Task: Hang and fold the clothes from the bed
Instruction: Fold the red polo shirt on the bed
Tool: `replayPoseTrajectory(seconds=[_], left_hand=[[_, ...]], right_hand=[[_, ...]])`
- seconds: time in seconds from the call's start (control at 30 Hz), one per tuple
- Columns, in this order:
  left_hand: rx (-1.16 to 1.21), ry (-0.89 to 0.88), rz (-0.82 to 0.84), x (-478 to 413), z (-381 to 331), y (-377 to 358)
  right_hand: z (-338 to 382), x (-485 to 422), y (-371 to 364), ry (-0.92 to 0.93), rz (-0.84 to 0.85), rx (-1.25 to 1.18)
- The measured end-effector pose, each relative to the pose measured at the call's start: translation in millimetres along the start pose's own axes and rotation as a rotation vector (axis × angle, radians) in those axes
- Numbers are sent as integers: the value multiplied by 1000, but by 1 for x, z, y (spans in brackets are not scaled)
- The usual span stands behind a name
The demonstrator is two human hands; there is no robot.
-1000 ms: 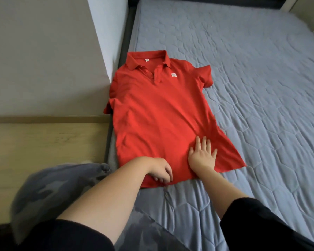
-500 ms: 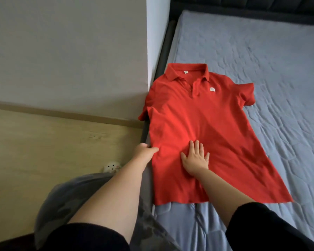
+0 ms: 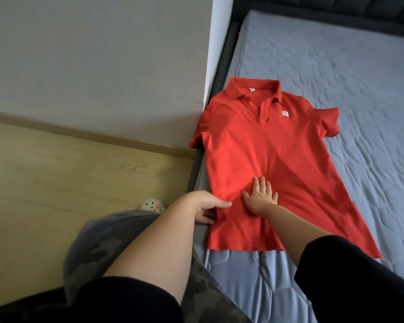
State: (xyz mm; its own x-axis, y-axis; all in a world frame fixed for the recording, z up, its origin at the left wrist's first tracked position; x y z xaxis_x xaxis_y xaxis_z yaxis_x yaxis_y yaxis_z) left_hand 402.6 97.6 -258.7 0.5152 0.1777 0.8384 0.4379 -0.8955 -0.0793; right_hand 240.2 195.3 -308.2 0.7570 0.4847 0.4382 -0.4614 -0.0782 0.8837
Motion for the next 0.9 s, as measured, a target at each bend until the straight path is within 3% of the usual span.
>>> replayPoseTrajectory(seconds=[0.1, 0.23, 0.37, 0.43, 0.5, 0.57, 0.63, 0.73, 0.83, 0.9], left_hand=[[-110, -44, -75, -2, 3, 2], [-226, 100, -95, 4, 16, 1], [-579, 182, -71, 7, 22, 5], [-596, 166, -69, 6, 19, 7], [-513, 81, -87, -1, 9, 12], [-397, -44, -237, -13, -8, 22], [-305, -166, -441, -31, -27, 37], [-52, -231, -558, -48, -45, 45], [307, -227, -502, -67, -55, 49], [617, -235, -312, -81, -65, 48]], right_hand=[[0, 0, 1, -4, 5, -4], [0, 4, 5, 0, -11, -11], [4, 19, 9, 7, -200, -20], [7, 28, 11, 15, -321, -70], [10, 34, 17, 52, -455, -145], [18, 30, 29, 125, -554, -190], [29, 16, 41, 160, -579, -201], [50, -17, 59, 141, -565, -211], [71, -55, 77, 133, -541, -216], [75, -76, 79, 106, -520, -242]])
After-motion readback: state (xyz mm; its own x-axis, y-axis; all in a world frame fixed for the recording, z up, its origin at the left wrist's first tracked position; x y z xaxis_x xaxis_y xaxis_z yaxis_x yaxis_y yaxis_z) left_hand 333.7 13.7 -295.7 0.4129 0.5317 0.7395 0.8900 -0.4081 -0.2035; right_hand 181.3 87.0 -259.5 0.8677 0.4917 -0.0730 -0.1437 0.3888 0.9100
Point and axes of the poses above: each hand's wrist, its own x-axis away from the middle knuckle, its own y-axis out of the back of the hand, z = x × y, the point moved 5 cm from there along -x, towards the middle knuckle, and after that the axes turned 1 degree about x, right-handed, at the moved point
